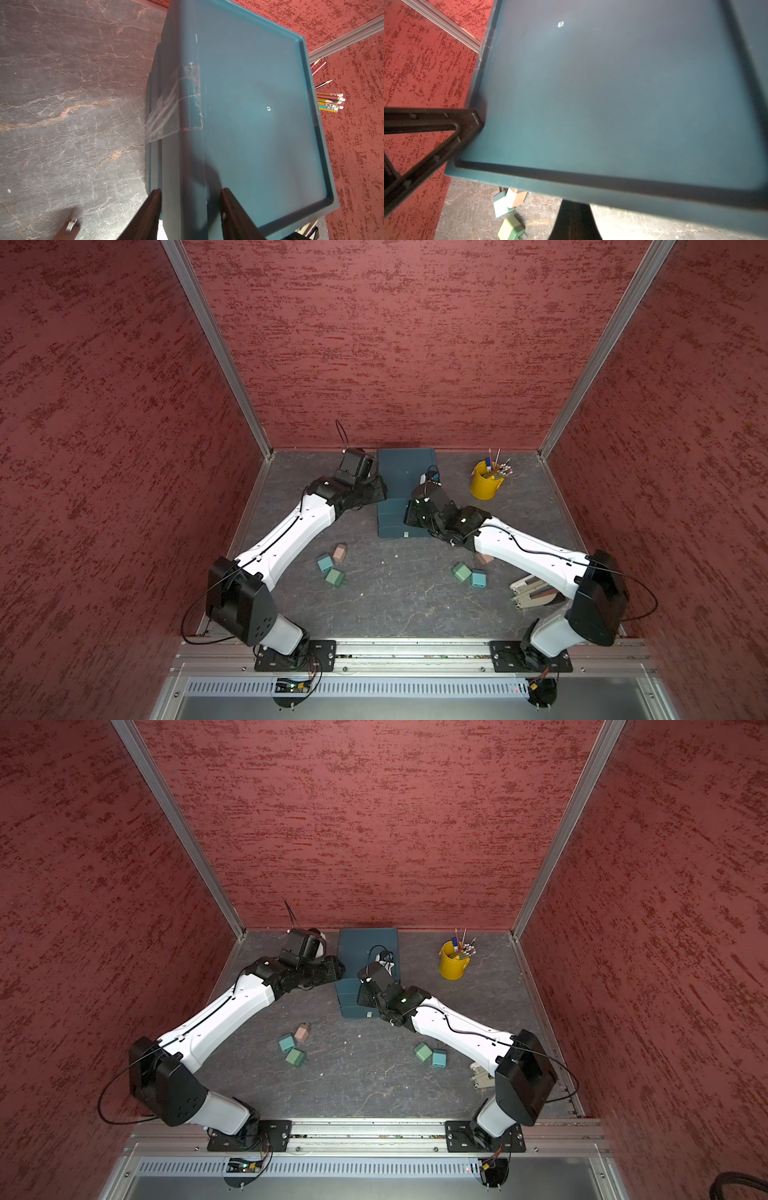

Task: Place the plugs into the drawer by color
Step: Open the drawer in the storage box.

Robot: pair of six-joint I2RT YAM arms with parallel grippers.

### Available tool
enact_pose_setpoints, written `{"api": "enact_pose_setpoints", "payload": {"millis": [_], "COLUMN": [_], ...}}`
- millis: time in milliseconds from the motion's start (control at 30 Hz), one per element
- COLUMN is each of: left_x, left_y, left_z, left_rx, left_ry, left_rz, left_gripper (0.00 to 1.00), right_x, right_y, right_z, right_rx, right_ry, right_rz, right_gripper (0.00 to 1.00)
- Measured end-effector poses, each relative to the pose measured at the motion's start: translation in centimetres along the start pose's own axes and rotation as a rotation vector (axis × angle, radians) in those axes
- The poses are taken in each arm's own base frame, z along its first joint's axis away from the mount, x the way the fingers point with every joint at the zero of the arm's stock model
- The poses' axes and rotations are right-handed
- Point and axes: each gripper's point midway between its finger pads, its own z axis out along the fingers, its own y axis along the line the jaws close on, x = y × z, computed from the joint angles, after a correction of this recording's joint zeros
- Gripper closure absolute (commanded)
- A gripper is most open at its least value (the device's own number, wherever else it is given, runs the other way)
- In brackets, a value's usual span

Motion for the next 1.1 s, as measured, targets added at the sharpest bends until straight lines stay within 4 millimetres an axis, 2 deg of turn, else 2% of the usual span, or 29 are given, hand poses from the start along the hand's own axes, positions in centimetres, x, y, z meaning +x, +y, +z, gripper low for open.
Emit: {"api": "enact_pose_setpoints", "payload": {"millis": [233,633,733,967,1000,1100], "left_x": [-0.2,-0.8,-0.9,-0.9,-0.9,-0.9], "left_y": [-0.2,0.3,0.4,0.3,0.2,0.3], "left_z": [0.4,0.6,0.6,0.7,0.7,0.7], "left_rx": [0.01,0.014,0.017,0.024,0.025,0.025], "left_ry": [-0.007,-0.013,-0.012,-0.013,-0.013,-0.013], "left_rz": [-0.005,-0.036,-0.039,-0.039,-0.039,-0.041], "left_gripper": [0.51,0.53,0.53,0.52,0.52,0.49], "right_x": [1.2,7.7,8.5,8.6,8.6,8.2], "right_y": [0.2,0.3,0.0,-0.3,-0.3,-0.5], "right_z": [-1.1,-7.1,-7.8,-7.9,-7.9,-8.3], "right_rx": [-0.027,-0.05,-0.042,-0.023,-0.019,0.002], "right_ry": [0.002,0.085,0.096,0.102,0.103,0.103], "right_rz": [-0.029,-0.145,-0.151,-0.156,-0.158,-0.167], "right_gripper": [1.0,1.0,1.0,1.0,0.96,0.51]}}
